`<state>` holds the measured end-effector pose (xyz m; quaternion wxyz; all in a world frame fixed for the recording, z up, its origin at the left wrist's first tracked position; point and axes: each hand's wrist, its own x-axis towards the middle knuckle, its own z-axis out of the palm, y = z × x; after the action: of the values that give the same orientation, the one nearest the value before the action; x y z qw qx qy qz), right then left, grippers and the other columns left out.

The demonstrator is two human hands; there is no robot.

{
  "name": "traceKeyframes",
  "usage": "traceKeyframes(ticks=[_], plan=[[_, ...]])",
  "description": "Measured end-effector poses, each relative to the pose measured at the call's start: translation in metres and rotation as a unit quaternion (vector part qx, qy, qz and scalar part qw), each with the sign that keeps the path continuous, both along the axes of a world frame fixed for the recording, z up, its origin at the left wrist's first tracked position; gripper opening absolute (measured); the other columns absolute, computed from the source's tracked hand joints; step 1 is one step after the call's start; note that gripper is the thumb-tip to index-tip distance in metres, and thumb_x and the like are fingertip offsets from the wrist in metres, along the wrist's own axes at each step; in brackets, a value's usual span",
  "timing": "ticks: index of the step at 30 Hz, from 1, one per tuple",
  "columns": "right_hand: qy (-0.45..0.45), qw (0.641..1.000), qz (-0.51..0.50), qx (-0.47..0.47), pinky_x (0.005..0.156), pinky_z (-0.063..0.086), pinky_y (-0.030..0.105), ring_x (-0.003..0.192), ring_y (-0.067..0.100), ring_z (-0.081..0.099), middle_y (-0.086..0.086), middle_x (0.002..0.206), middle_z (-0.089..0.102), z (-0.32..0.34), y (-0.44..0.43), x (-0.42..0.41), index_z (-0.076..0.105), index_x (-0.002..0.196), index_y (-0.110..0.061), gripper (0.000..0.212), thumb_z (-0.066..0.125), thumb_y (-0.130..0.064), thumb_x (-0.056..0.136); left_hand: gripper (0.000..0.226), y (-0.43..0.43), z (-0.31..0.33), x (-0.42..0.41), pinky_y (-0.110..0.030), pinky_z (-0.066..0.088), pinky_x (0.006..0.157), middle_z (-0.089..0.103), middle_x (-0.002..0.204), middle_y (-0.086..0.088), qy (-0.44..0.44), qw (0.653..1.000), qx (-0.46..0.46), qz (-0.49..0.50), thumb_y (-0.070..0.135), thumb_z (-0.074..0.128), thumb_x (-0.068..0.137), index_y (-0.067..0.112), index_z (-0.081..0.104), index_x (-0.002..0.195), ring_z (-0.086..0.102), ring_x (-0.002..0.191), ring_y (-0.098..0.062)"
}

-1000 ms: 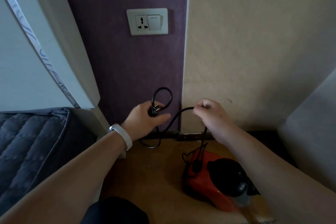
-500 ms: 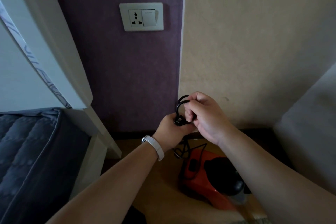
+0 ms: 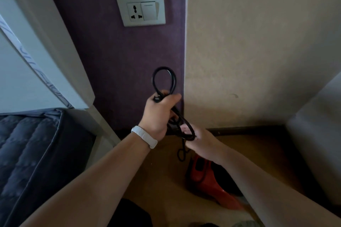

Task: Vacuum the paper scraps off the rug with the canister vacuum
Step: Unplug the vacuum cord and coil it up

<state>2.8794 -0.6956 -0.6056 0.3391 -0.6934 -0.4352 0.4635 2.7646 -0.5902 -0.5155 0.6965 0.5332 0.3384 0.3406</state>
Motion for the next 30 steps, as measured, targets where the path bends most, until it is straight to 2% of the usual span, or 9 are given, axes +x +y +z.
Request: traceKeyframes(ticks=[3,5,7,9,13,18,22,26,30], plan=[[-0.058,0.996,0.049,-0.040,0.078,0.045,0.022,0.094,0.005,0.060,-0.018,0.119,0.057,0.003,0.001,-0.012,0.062,0.117,-0.032,0.022,0.053,-0.029,0.097,0.036,0.013,0.010,-0.003,-0.024,0.038,0.049,0.037,0.057,0.004,-0.047,0.998,-0.005,0.029,0.008,0.061,0.090,0.021,0.042,0.063,0.040,0.047,-0.007],[-0.063,0.995,0.053,-0.048,0.088,0.051,0.034,0.107,0.022,0.064,-0.007,0.124,0.063,-0.002,0.000,-0.016,0.065,0.101,-0.029,0.015,0.051,-0.031,0.099,0.033,0.021,0.016,-0.007,-0.025,0.039,0.048,0.038,0.056,0.005,-0.066,0.996,-0.005,0.052,0.009,0.062,0.087,0.021,0.042,0.064,0.040,0.047,-0.008],[-0.048,0.996,0.050,-0.060,0.093,0.051,0.046,0.105,0.029,0.064,0.006,0.115,0.068,-0.006,-0.002,-0.017,0.065,0.095,-0.033,0.014,0.052,-0.037,0.097,0.033,0.028,0.019,-0.011,-0.024,0.038,0.046,0.039,0.055,0.005,-0.076,0.994,-0.006,0.079,0.007,0.062,0.088,0.019,0.042,0.065,0.039,0.045,-0.009],[-0.038,0.996,0.052,-0.056,0.094,0.051,0.044,0.099,0.021,0.064,0.002,0.106,0.067,-0.010,-0.006,-0.019,0.063,0.098,-0.036,0.010,0.056,-0.042,0.094,0.034,0.032,0.019,-0.016,-0.024,0.036,0.045,0.039,0.054,0.004,-0.079,0.992,-0.010,0.095,0.006,0.060,0.090,0.019,0.041,0.065,0.037,0.045,-0.010],[-0.023,0.997,0.072,-0.027,0.102,0.047,0.032,0.116,0.005,0.055,-0.014,0.121,0.057,-0.020,-0.007,-0.027,0.059,0.120,-0.039,0.026,0.061,-0.042,0.095,0.037,0.033,0.014,-0.021,-0.025,0.035,0.047,0.036,0.054,0.004,-0.085,0.988,-0.036,0.123,0.007,0.061,0.090,0.021,0.040,0.062,0.033,0.047,-0.011],[-0.062,0.996,0.052,0.023,0.092,0.053,0.031,0.098,0.009,0.063,-0.006,0.108,0.063,-0.015,-0.007,-0.037,0.068,0.105,-0.025,0.018,0.054,-0.034,0.101,0.037,0.029,0.010,-0.022,-0.026,0.032,0.050,0.035,0.058,0.003,-0.078,0.987,-0.046,0.133,0.009,0.062,0.089,0.021,0.039,0.062,0.035,0.048,-0.010],[-0.078,0.996,0.011,0.034,0.076,0.052,0.030,0.077,0.010,0.064,-0.002,0.091,0.070,-0.014,-0.014,-0.027,0.068,0.095,-0.024,0.025,0.049,-0.038,0.102,0.021,0.030,0.011,-0.030,-0.029,0.044,0.051,0.045,0.065,-0.002,0.017,0.990,0.039,0.135,0.012,0.066,0.086,0.016,0.050,0.074,0.046,0.056,-0.016],[-0.059,0.995,-0.070,0.049,0.058,0.041,0.021,0.052,0.005,0.054,-0.001,0.068,0.058,0.003,-0.018,-0.004,0.058,0.074,-0.024,0.030,0.052,-0.034,0.102,0.017,0.025,0.002,-0.037,-0.033,0.043,0.055,0.048,0.061,-0.001,0.143,0.978,0.117,0.097,0.016,0.069,0.085,0.014,0.054,0.078,0.049,0.056,-0.020],[-0.003,0.983,-0.162,0.084,0.072,0.053,0.040,0.057,0.012,0.053,-0.011,0.054,0.049,0.023,-0.014,0.014,0.057,0.069,-0.018,0.030,0.058,-0.026,0.098,0.020,0.019,-0.012,-0.038,-0.018,0.046,0.052,0.055,0.055,0.011,0.232,0.956,0.178,0.028,0.019,0.072,0.085,0.017,0.057,0.072,0.053,0.051,-0.005]])
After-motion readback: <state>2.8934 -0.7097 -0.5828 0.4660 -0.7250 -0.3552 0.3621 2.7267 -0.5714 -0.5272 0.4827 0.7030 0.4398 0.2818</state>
